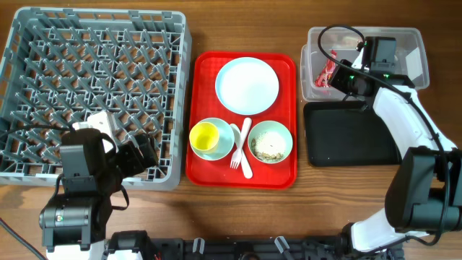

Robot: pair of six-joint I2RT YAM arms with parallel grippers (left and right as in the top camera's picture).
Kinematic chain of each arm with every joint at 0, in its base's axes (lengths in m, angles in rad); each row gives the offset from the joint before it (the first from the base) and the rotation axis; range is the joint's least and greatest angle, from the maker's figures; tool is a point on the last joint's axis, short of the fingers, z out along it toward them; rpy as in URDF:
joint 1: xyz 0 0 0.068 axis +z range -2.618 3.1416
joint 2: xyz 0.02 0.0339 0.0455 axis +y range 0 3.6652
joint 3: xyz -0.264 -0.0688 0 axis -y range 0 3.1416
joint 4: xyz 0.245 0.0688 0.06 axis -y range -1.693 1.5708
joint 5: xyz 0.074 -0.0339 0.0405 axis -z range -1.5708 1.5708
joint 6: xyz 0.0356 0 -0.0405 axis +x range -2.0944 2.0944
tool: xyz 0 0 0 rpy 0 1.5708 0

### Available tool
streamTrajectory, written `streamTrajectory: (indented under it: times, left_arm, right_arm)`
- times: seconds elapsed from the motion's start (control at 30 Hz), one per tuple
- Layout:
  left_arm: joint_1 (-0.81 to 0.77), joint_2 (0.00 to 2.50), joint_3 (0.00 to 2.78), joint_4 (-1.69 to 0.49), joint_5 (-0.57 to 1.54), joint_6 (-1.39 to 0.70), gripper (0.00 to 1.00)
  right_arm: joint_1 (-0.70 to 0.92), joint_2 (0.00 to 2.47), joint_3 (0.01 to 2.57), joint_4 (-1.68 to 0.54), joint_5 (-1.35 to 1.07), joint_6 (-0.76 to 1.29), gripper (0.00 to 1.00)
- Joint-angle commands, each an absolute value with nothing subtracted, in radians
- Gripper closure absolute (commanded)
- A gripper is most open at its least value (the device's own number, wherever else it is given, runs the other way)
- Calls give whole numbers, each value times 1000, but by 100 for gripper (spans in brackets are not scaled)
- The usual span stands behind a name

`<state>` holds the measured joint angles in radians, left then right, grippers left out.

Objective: Sort waste into correct bins and load items into the dishwasher rack
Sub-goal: 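Move the right gripper to the green rice bowl and grasp its rim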

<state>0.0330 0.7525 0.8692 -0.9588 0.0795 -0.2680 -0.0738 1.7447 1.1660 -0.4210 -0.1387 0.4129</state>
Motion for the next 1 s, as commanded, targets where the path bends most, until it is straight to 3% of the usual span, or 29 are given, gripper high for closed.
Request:
streamTrajectory:
  times: [0.0,0.37,0.43,0.63,0.77,0.83,0.97]
  left_arm:
    - [38,746,888,-959,81,-270,0]
    - [38,746,888,-959,81,-270,0]
    - [38,746,888,-959,81,-270,0]
    - [38,746,888,-959,81,-270,0]
    - [38,746,888,-959,81,-270,0]
    - [38,746,888,-959,81,-270,0]
    - [38,746,888,-959,81,-270,0]
  right_arm:
    - [-72,1693,1168,-459,-154,393,97]
    - [-72,1597,1168,-578,-200,342,96]
    - [-70,1550,1168,-590,-330,260,87]
    - [14,1344,1168,-720,-422,178,64]
    - [155,1294,1168,-864,-419,157,58]
    - [244,1301,1164,-925,-418,150,50]
    - [455,1350,1104,-907,-300,180,49]
